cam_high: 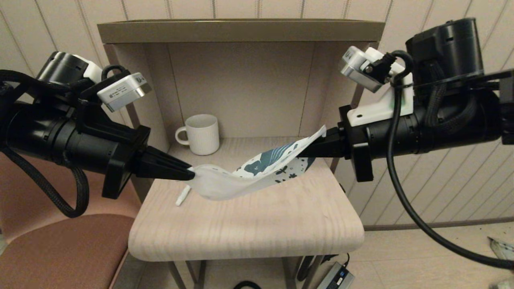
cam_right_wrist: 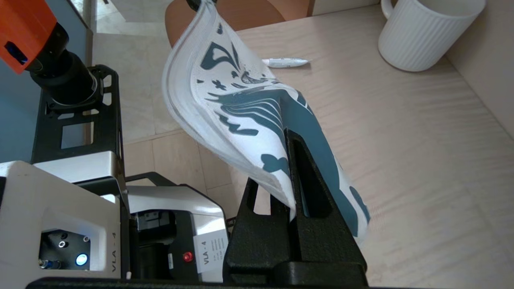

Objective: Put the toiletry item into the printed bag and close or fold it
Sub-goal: Open the storage bag

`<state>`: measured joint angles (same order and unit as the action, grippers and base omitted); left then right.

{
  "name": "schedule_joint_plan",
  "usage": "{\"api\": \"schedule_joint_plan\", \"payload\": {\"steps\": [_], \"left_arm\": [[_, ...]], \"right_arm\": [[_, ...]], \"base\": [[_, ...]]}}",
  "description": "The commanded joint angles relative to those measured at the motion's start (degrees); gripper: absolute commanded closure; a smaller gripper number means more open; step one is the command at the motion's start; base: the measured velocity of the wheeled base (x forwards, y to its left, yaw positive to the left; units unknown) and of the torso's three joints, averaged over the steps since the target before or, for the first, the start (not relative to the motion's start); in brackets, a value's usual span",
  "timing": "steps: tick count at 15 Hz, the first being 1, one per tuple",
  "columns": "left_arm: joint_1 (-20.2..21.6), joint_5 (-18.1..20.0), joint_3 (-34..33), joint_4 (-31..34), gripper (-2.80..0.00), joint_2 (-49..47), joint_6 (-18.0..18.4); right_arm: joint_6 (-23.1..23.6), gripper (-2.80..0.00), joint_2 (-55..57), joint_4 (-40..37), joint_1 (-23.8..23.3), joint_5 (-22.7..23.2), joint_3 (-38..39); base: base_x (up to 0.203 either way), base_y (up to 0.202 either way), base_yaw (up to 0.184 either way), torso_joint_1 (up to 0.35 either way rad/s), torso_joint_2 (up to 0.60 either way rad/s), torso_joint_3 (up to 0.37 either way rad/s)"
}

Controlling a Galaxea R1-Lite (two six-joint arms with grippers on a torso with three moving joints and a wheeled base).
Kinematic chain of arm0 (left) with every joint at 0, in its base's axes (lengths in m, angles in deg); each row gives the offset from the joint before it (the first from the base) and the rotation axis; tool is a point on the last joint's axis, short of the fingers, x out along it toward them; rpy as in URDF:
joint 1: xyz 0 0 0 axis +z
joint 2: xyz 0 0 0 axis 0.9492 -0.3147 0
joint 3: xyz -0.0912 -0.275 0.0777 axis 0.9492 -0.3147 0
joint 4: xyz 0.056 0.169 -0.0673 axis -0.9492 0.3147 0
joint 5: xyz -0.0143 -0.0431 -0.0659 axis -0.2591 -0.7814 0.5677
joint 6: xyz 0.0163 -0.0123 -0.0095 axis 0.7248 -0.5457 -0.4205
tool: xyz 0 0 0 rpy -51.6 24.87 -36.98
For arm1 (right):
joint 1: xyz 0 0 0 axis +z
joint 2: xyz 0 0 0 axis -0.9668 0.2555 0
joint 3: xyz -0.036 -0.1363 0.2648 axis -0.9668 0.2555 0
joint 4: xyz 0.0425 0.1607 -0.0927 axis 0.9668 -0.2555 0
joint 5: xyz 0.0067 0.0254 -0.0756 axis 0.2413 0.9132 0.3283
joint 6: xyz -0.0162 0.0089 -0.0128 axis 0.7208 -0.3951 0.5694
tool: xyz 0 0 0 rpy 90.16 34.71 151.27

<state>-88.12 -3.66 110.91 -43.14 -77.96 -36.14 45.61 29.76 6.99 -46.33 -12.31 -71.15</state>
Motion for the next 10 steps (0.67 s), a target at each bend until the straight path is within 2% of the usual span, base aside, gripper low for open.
{"api": "schedule_joint_plan", "payload": {"steps": [1,10], "left_arm": [[0.09,0.36,-0.54,0.15,0.00,0.34,0.22],[3.36,1.50,-1.09,0.15,0.00,0.96,0.13]], "right_arm": [[0.09,0.00,0.22,-0.08,-0.55,0.25,0.08],[-1.43,0.00,0.56,-0.35,-4.00,-0.37,0.38]], "base": [[0.000,0.000,0.000,0.000,0.00,0.000],[0.000,0.000,0.000,0.000,0.00,0.000]]}}
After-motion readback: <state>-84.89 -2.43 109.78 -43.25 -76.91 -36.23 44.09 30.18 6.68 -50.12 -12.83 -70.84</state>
